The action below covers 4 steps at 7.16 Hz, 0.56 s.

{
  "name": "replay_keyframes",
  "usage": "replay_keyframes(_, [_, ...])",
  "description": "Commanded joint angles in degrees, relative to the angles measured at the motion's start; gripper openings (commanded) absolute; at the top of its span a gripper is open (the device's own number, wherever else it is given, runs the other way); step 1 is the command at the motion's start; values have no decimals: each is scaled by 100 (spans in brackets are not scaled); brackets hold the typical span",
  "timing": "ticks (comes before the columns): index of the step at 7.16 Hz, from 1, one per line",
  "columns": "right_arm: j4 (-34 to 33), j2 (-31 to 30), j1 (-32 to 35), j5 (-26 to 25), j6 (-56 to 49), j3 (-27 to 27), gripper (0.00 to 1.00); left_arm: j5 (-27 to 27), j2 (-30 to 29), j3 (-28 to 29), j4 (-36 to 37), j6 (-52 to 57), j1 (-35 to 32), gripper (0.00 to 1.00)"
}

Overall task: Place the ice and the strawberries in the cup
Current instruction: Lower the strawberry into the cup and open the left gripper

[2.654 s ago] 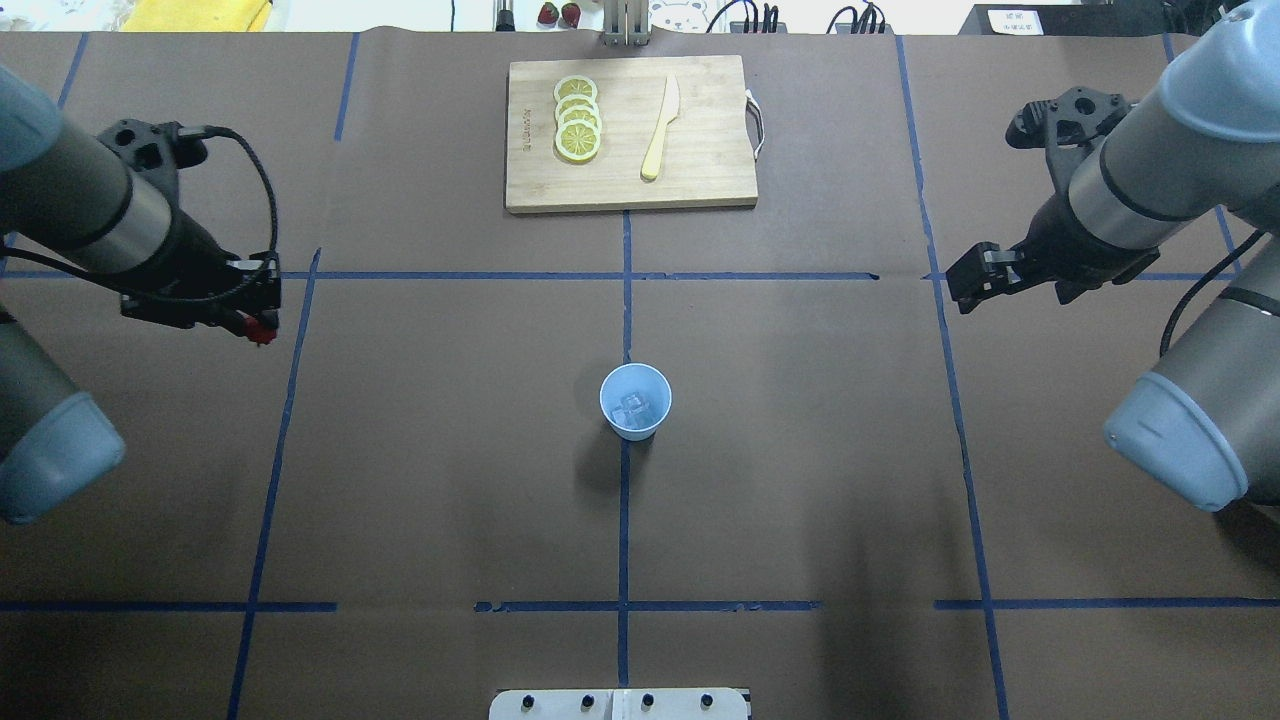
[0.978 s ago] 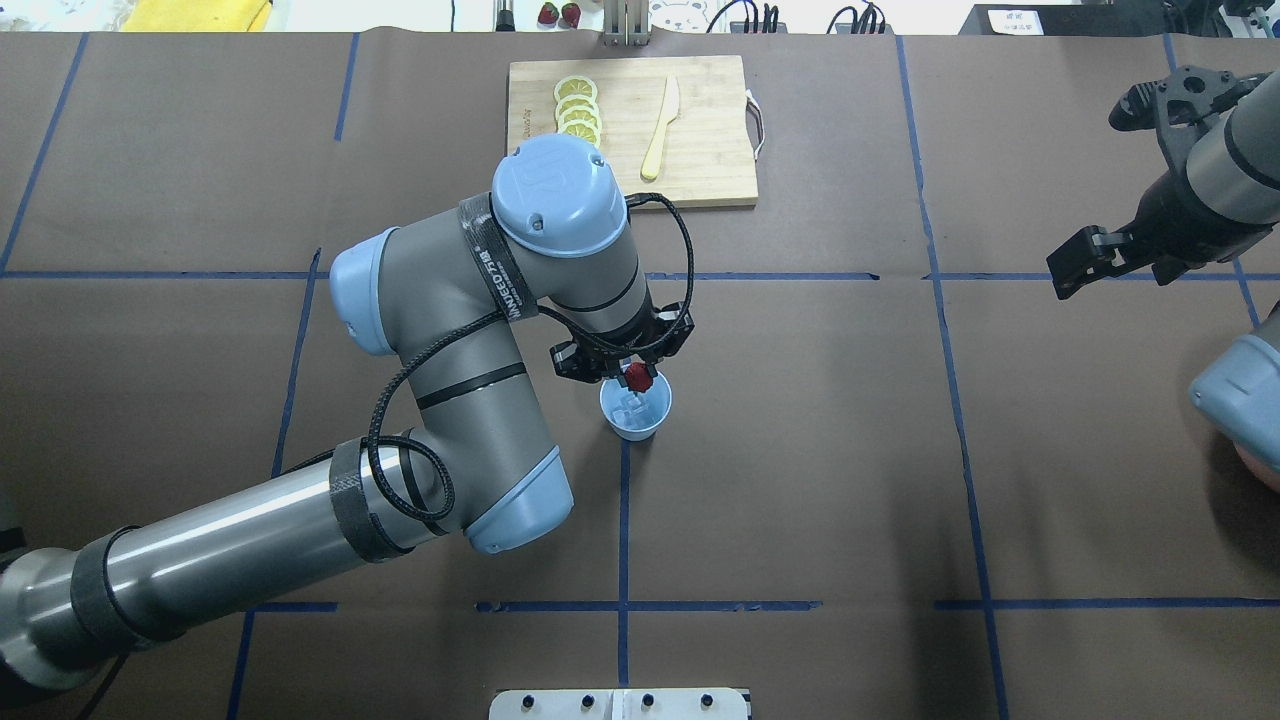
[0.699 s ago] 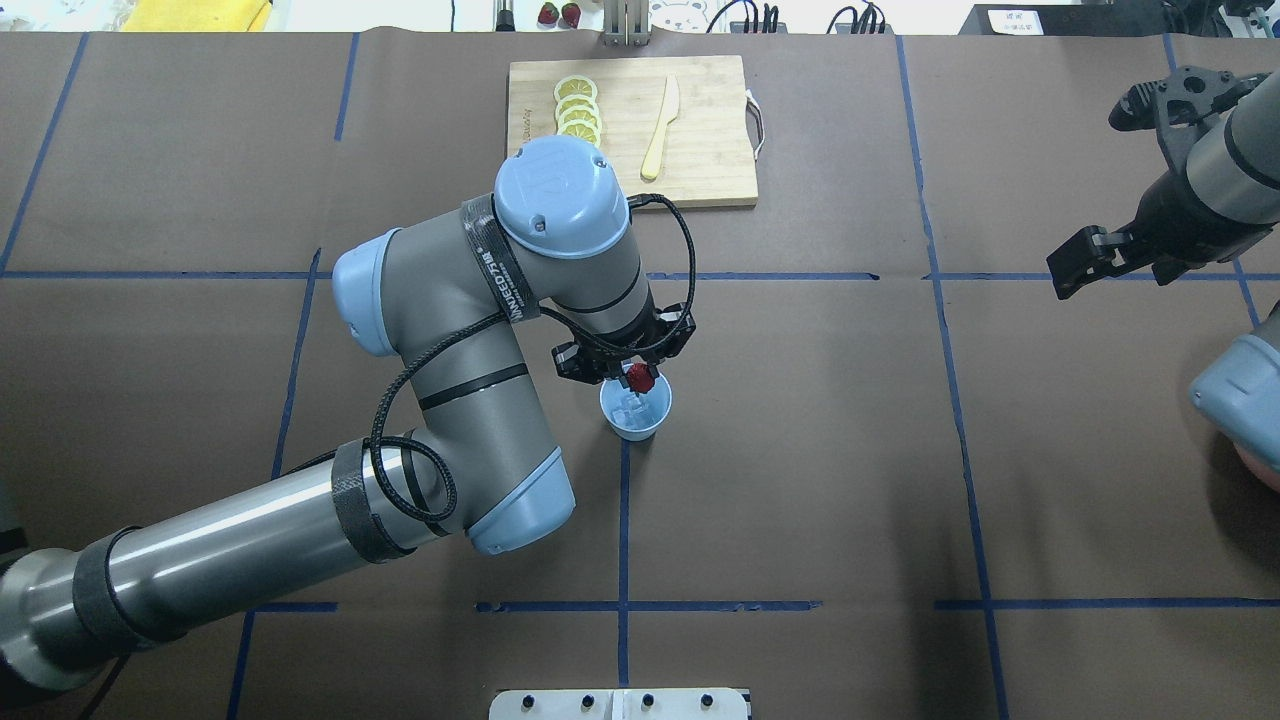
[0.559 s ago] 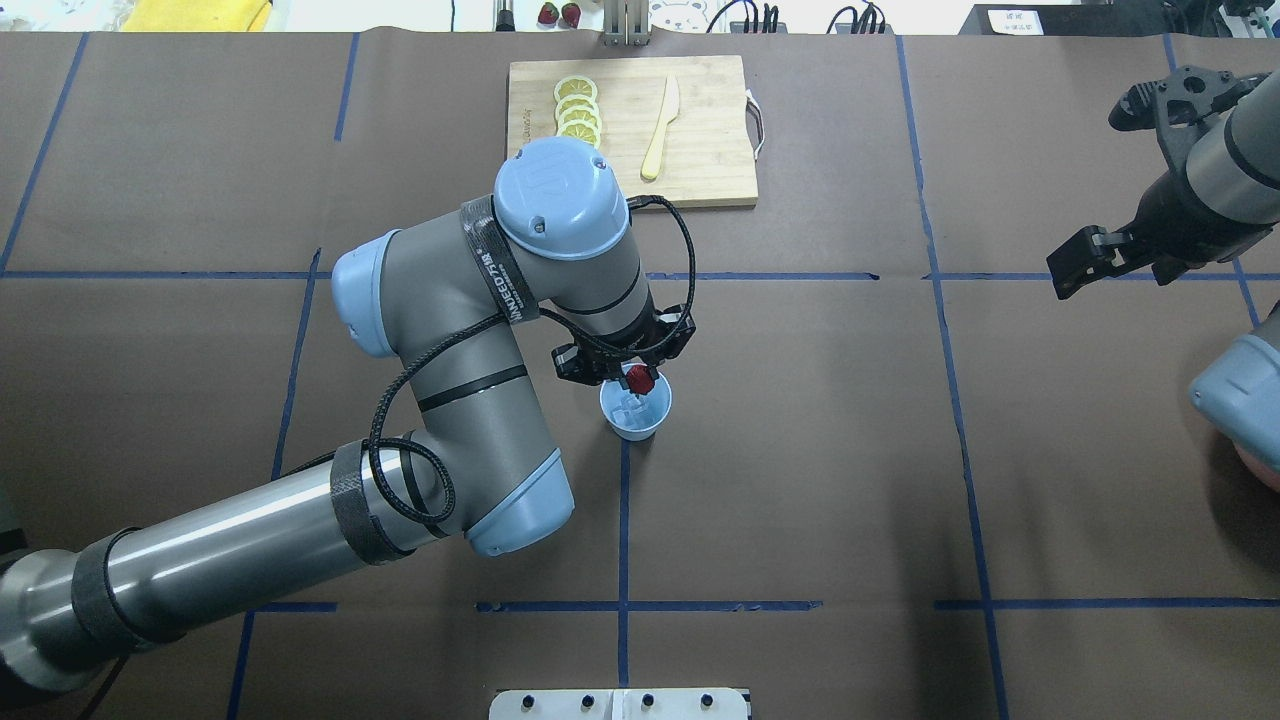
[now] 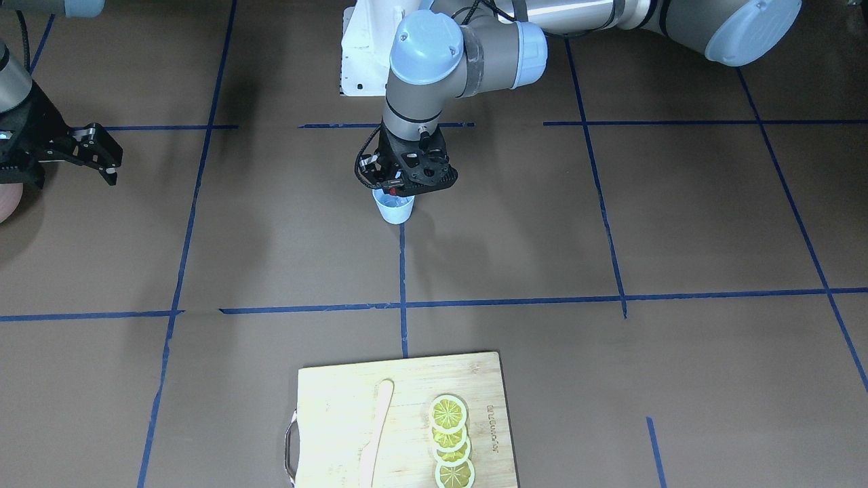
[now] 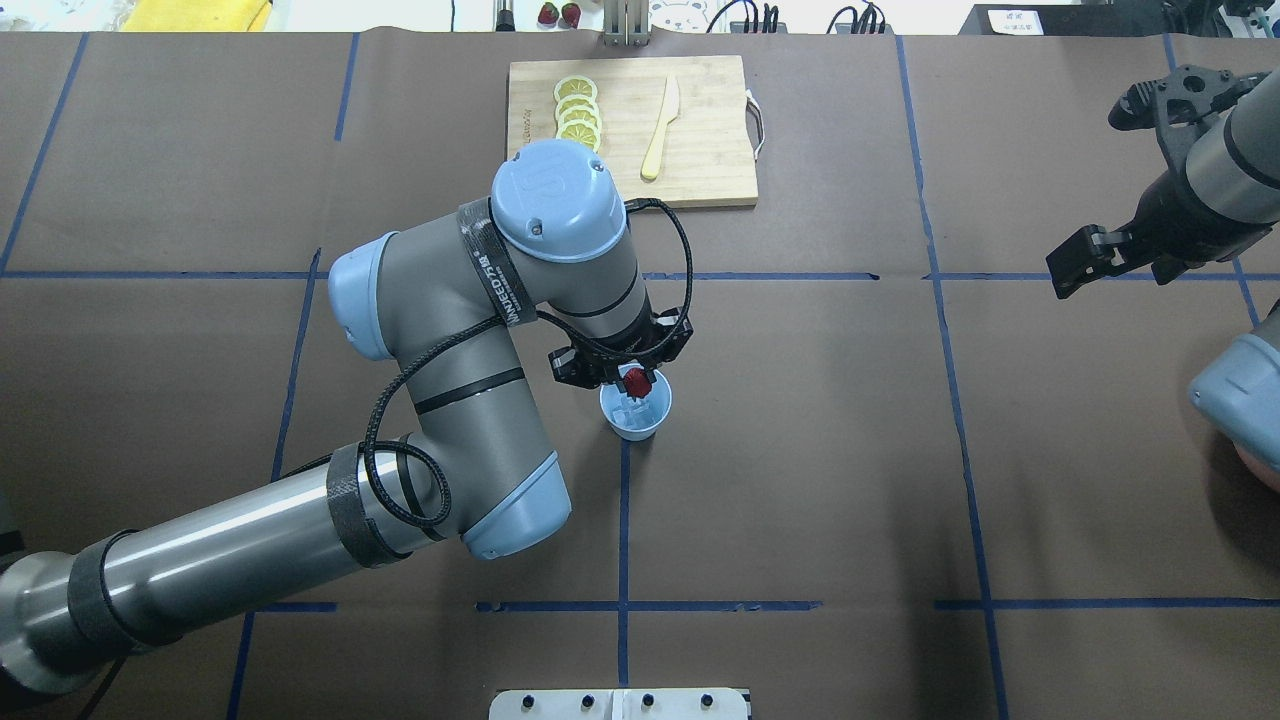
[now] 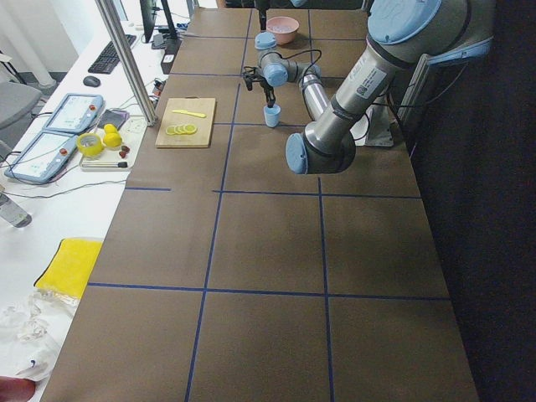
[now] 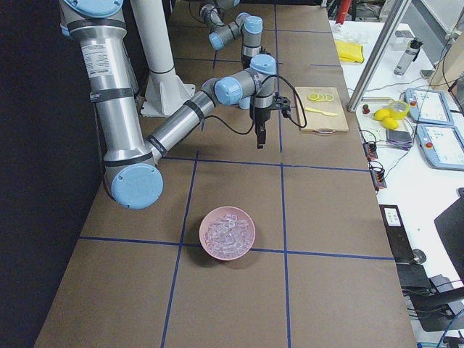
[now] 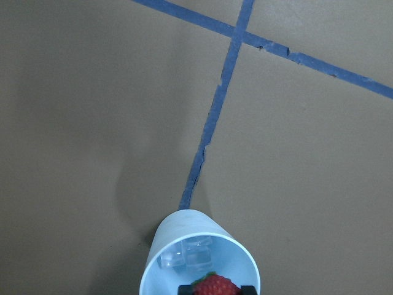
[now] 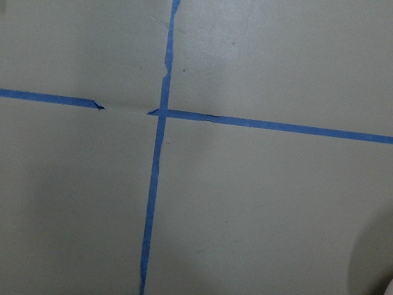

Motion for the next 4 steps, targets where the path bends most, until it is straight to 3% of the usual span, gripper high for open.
replay_keyframes(1, [0,6,9,0,0,9,100,25,33,-19,-8,3,7,95])
replay_keyframes(2, [0,6,9,0,0,9,100,26,50,-88,-8,3,16,100])
replay_keyframes(4, [0,6,26,0,0,0,100,-9,85,-255,53,20,7,100])
